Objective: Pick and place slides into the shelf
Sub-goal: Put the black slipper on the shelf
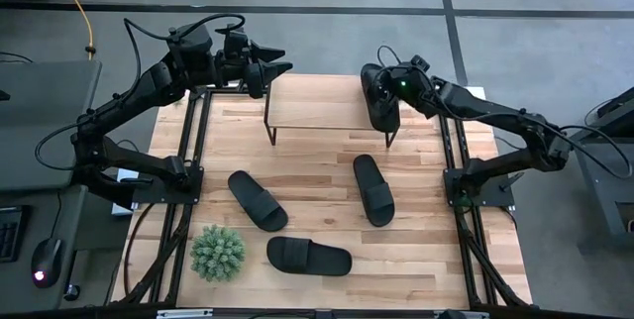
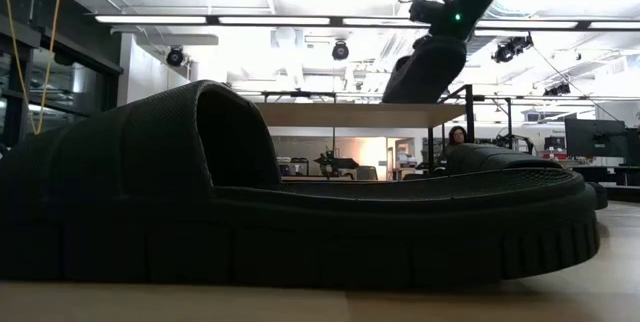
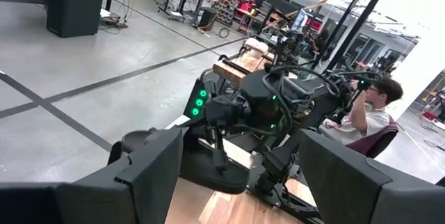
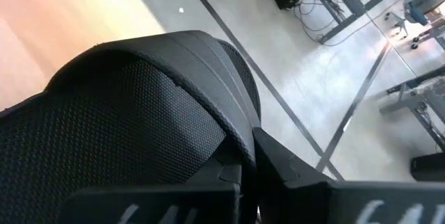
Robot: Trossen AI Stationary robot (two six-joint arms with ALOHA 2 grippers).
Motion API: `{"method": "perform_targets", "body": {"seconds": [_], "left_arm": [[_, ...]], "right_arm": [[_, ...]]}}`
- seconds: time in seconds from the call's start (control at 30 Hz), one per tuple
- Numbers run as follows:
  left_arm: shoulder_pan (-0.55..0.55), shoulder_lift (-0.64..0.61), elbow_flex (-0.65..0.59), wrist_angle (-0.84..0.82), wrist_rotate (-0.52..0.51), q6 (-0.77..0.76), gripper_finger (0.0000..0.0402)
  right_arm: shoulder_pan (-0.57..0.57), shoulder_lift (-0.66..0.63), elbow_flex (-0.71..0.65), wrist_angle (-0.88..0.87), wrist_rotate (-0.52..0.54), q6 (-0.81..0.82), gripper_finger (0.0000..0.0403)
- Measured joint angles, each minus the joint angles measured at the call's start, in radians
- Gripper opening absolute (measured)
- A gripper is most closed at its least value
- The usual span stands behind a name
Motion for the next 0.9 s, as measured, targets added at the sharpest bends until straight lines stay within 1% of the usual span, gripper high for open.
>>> {"method": "perform_targets", "body": {"seconds": [0.17, 0.3, 0.57, 0.7, 0.9], "left_arm": [[0.0, 0.0, 0.0, 0.0, 0.0, 0.0, 0.0271], [0.0, 0.0, 0.0, 0.0, 0.0, 0.0, 0.0271], [0.0, 0.0, 0.0, 0.0, -0.001, 0.0, 0.0271], [0.0, 0.0, 0.0, 0.0, -0.003, 0.0, 0.0271], [0.0, 0.0, 0.0, 0.0, -0.004, -0.001, 0.0271]], "right_arm": [[0.003, 0.0, -0.046, 0.074, -0.022, 0.001, 0.0], [0.0, 0.0, -0.048, 0.089, 0.006, -0.005, 0.0], [-0.047, 0.001, -0.048, 0.113, 0.007, -0.065, 0.0], [-0.066, 0.022, -0.048, 0.121, -0.004, -0.066, 0.0], [-0.068, 0.09, -0.047, 0.129, -0.013, -0.069, 0.0]]}}
